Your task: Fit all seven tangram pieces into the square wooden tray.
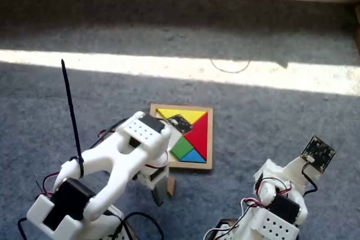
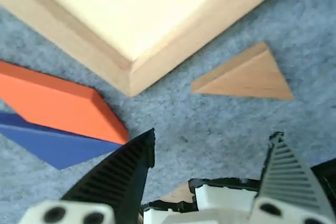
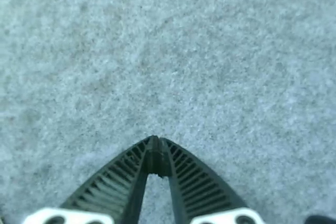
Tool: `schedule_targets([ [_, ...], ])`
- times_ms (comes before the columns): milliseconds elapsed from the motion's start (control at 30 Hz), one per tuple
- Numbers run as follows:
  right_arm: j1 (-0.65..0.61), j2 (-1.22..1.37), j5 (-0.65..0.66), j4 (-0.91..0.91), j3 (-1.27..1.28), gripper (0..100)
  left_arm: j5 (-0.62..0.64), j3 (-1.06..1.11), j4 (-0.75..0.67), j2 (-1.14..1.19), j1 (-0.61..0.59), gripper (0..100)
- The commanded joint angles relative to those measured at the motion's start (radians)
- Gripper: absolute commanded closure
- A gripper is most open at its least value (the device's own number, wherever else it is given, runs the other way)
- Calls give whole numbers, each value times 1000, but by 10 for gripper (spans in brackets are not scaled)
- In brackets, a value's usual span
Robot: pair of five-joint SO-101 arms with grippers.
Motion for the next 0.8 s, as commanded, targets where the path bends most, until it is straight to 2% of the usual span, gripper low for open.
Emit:
schedule_targets([
  [0,-12,-8,-5,-21,-8,994,-66,-76,58,-15,-62,675],
  [167,-12,-8,-5,-21,-8,994,-60,-147,126,-31,-76,675],
  [367,-12,-8,-5,-21,-8,994,118,-145,126,-203,-47,675],
  [500,-12,-8,-5,-45,-8,994,290,-105,124,-280,13,671],
  [633,-12,-8,-9,-87,-8,994,562,-77,112,-280,85,670],
  [767,-12,-8,-9,-87,-8,994,779,-7,-18,-280,101,670],
])
